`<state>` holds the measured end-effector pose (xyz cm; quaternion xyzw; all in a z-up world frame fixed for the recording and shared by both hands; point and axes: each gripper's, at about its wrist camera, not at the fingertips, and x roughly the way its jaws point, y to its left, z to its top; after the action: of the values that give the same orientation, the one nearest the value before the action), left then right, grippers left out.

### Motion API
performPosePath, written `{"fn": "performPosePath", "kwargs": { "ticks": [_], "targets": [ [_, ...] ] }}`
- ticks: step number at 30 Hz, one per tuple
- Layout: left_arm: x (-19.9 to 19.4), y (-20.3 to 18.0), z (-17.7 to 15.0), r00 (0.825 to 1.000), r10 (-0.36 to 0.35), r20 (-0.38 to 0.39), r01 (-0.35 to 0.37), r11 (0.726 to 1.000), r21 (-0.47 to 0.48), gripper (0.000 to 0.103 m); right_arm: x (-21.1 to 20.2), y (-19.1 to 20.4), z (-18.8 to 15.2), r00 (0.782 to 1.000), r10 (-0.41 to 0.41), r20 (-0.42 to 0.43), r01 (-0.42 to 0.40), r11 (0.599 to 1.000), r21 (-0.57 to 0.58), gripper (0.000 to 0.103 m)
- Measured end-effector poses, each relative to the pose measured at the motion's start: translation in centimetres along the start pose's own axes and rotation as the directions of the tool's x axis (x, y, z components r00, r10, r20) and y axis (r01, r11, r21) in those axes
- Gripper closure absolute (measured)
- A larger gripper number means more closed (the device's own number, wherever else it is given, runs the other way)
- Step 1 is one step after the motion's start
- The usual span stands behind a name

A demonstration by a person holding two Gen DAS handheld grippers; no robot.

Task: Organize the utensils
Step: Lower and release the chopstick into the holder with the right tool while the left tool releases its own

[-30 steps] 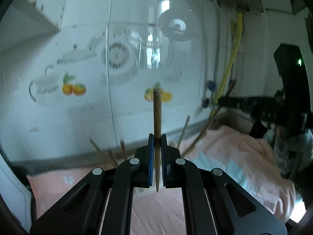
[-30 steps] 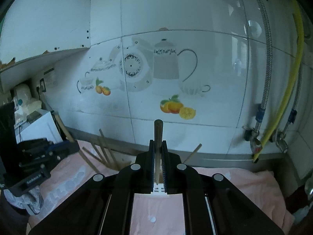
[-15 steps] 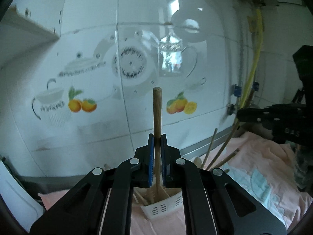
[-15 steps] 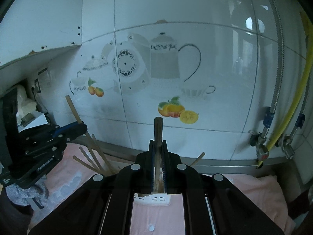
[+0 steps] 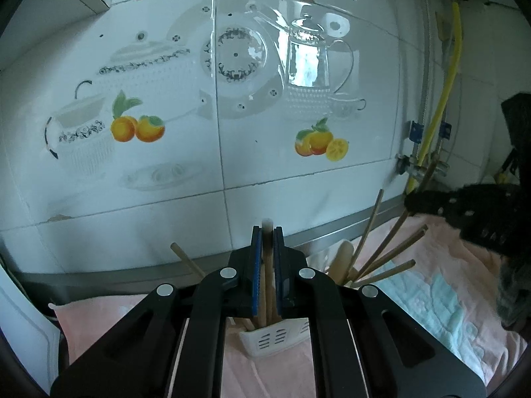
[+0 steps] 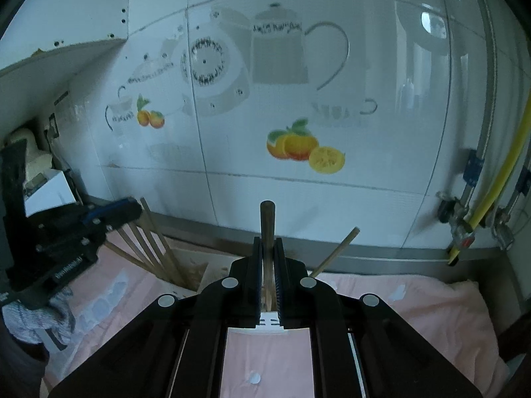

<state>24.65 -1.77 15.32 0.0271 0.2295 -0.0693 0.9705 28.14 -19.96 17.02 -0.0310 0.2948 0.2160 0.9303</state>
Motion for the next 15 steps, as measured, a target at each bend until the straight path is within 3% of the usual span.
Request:
{"fn": "performPosePath", "kwargs": {
  "ticks": [6,8,15],
  "targets": [
    [-0.8,-0.2,0.1,1.0,0.003,0.014,-0.003,1.0,0.011,0.093,0.4,-0.2,-0.4,1.0,0.002,-0.009,-0.002,1.0,0.017,0.095],
    [-1.2,-0.3,0.0,1.0,0.003,0.019,-0.003,1.0,0.011,0.081,0.0,-0.2,-0.3,1.0,0.003,0.001,-0.003,1.0,0.022,0.094],
    [-3.0,-0.9,-0.2,0.999,-0.002,0.042,0.001,1.0,0.024,0.066,-2.4,0.4,-0.5,0.999,-0.009,0.042,0.008,1.0,0.01,0.08]
  ]
}}
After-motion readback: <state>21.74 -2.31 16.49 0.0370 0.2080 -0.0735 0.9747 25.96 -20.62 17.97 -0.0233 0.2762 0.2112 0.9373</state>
